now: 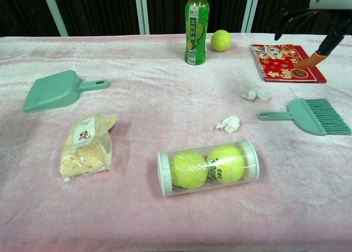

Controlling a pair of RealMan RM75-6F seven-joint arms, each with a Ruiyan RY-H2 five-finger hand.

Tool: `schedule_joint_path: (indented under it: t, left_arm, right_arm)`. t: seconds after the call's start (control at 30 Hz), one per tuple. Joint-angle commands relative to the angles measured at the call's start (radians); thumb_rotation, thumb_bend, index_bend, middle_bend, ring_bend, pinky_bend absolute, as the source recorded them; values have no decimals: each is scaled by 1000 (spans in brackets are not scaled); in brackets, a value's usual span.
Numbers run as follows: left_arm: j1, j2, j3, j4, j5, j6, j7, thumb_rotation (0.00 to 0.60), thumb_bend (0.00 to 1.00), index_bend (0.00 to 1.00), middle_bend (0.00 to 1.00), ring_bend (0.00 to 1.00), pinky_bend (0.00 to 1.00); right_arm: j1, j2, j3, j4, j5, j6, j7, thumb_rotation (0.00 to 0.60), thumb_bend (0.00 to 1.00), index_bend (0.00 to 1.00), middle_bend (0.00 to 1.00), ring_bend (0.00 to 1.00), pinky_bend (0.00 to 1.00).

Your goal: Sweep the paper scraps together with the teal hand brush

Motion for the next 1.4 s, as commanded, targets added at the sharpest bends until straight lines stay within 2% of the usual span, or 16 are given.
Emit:
schedule_joint_path:
  t: [0.03,0.2,0.27,0.4,0.73,1.4]
  left_arm:
    - [-1,2,0,-1,-2,-3,0,600,308,95,76,6,61]
    - [-1,3,0,-3,-3,-3,0,600,308,95,76,6,61]
    - [-1,2,0,-3,-3,-2,1,600,309,95,76,6,60]
    - [-1,2,0,-3,-4,-2,2,600,308,95,76,6,60]
    - [-1,0,0,-2,-3,-1,5,600,309,95,76,6,60]
    - [-3,3,-1,-5,-10,-7,4,600,309,95,76,6,60]
  right_arm:
    - [6,-122,-19,2,295,53,-268,600,122,244,304,167,156]
    - [15,-191,-17,32,416,115,-379,600,133,302,383,196,156]
    - [15,-213,-10,40,469,117,-395,600,134,311,399,199,156]
    - [6,-236,4,51,501,112,-383,600,135,338,433,217,156]
    - [-28,-343,22,155,467,130,-354,600,201,391,455,226,156]
    - [-66,-459,41,306,411,87,-356,600,214,417,416,222,156]
